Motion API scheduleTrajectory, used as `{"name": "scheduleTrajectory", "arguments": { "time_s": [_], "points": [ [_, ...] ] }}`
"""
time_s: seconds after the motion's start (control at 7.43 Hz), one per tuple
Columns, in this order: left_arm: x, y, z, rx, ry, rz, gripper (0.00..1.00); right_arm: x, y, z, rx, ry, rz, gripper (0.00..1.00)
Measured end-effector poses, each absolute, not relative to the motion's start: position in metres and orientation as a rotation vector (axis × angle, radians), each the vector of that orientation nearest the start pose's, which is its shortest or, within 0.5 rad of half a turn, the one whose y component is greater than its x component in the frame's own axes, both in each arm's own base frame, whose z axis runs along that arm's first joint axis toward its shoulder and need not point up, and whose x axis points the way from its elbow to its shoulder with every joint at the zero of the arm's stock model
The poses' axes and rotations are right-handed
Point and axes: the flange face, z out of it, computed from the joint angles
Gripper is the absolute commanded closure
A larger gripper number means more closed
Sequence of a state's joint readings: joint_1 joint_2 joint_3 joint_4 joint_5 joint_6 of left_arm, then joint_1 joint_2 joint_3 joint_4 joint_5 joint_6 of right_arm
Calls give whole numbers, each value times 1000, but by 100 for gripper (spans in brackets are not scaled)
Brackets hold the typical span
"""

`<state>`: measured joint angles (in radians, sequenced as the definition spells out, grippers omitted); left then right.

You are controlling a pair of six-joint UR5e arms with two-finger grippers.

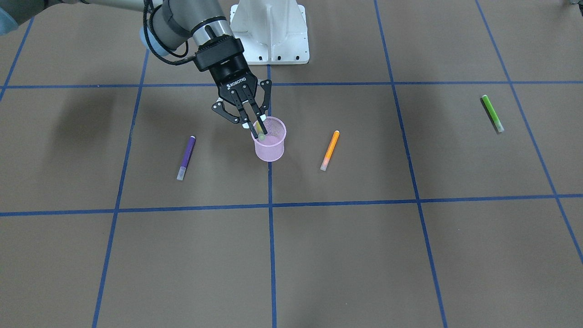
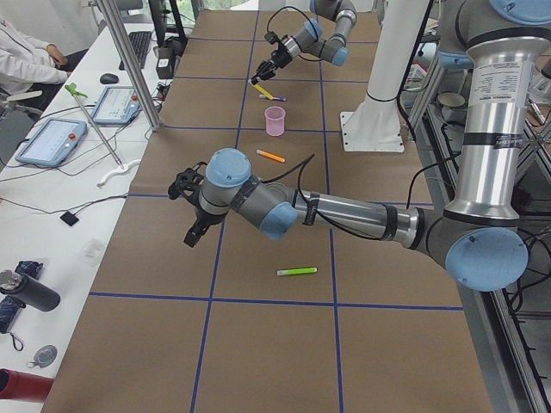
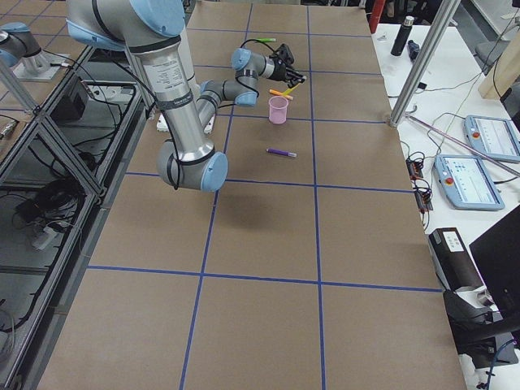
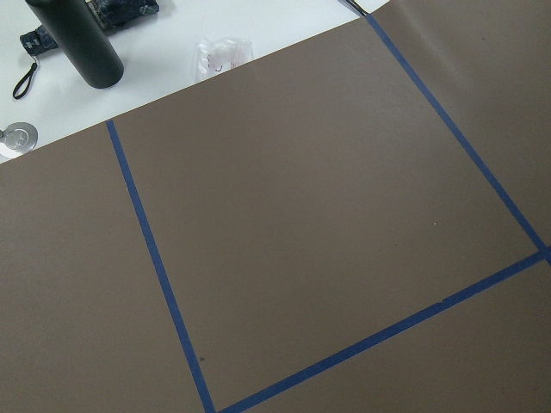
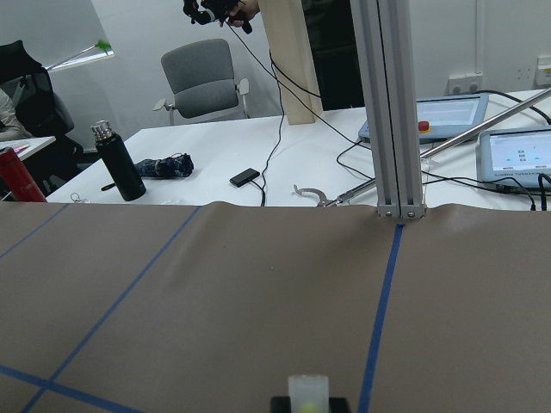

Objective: Collect pens into pen holder
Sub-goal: 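Lower the yellow highlighter into the pink cup and open the right gripper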

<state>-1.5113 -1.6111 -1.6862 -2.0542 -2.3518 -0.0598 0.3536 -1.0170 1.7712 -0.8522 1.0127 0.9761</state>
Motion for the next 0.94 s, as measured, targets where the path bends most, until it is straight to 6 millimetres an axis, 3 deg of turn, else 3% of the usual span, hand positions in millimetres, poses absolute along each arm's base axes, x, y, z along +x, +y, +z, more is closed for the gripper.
{"name": "scheduleTrajectory", "arguments": {
  "time_s": [0.13, 0.27, 0.4, 0.94],
  "points": [
    [-32, -530, 525, 557, 788, 248, 0, -517, -370, 165, 1054, -1045, 219, 100],
    [-32, -530, 527, 554, 788, 247, 0, -530, -360, 170, 1056, -1028, 217, 68],
    [-32, -530, 528, 553, 788, 247, 0, -541, -352, 175, 1060, -1012, 216, 3],
    [-32, -530, 528, 552, 788, 247, 0, -548, -340, 174, 1061, -1017, 226, 1]
  ]
}}
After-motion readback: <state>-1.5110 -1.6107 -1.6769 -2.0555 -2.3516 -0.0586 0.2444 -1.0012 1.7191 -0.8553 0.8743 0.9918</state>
